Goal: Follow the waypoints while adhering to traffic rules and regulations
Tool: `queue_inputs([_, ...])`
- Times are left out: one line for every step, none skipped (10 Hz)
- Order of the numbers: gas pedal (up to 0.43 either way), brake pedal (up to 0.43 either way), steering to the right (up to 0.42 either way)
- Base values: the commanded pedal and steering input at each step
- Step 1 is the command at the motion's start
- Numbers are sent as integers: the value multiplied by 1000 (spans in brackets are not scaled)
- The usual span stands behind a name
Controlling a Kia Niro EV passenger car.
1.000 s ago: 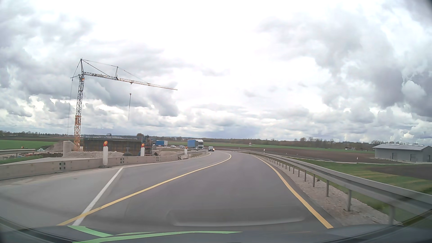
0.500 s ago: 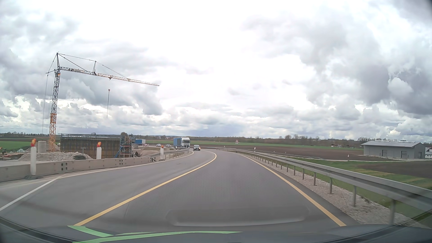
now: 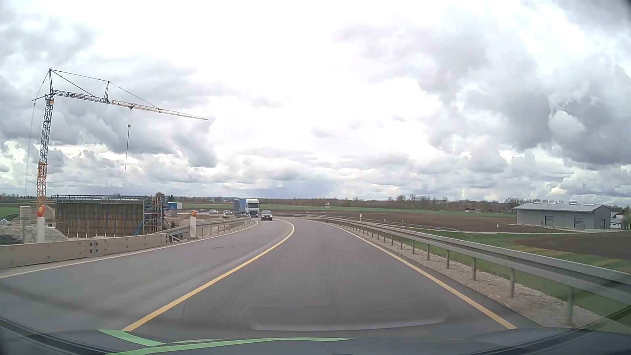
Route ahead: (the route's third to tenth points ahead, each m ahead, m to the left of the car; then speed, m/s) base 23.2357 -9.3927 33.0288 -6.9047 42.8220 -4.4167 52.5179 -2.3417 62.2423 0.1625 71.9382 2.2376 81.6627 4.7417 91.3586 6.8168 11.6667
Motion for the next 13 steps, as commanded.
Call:
queue_inputs([67,0,28])
queue_inputs([79,0,20])
queue_inputs([79,0,12])
queue_inputs([87,0,10])
queue_inputs([87,0,9])
queue_inputs([98,0,6])
queue_inputs([98,0,2])
queue_inputs([98,0,-2])
queue_inputs([98,0,-3])
queue_inputs([98,0,-3])
queue_inputs([98,0,-4])
queue_inputs([98,0,-6])
queue_inputs([110,0,-8])
